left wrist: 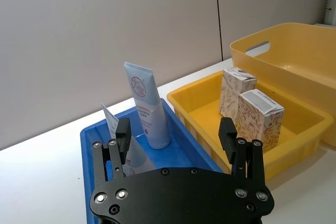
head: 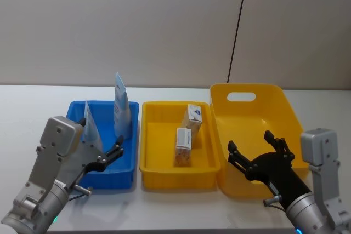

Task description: Bimanual collaborative sorting of washing and personal care products

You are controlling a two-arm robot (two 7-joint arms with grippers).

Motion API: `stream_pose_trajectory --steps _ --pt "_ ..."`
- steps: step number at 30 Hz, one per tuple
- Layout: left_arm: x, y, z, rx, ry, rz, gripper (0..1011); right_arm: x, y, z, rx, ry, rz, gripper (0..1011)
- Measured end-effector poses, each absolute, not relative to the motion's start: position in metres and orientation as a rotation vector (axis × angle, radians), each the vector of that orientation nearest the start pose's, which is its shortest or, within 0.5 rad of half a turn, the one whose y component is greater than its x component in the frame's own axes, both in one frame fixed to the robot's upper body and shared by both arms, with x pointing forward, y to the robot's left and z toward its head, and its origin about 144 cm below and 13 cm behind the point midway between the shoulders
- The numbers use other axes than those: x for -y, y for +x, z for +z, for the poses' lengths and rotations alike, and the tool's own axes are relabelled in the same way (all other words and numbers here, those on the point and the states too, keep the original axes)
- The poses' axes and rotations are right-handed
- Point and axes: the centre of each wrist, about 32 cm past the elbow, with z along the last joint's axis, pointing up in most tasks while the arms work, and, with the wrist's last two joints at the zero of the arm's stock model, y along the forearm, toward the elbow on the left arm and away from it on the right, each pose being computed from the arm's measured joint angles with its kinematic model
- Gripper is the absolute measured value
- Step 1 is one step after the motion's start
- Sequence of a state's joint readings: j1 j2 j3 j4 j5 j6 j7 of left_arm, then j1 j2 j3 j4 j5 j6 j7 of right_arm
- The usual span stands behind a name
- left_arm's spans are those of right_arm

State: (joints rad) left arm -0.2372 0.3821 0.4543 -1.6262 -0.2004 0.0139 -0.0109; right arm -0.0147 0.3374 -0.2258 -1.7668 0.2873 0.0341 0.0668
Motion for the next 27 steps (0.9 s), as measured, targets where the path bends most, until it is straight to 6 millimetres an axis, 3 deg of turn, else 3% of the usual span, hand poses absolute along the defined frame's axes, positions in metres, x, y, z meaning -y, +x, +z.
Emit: stream_pose_trajectory --steps 27 --pt "-0.1992 0.4934 1.2048 0.263 0.059 1.12 1001 0.2371 0.4433 1.1887 0.075 0.026 -1.229 1003"
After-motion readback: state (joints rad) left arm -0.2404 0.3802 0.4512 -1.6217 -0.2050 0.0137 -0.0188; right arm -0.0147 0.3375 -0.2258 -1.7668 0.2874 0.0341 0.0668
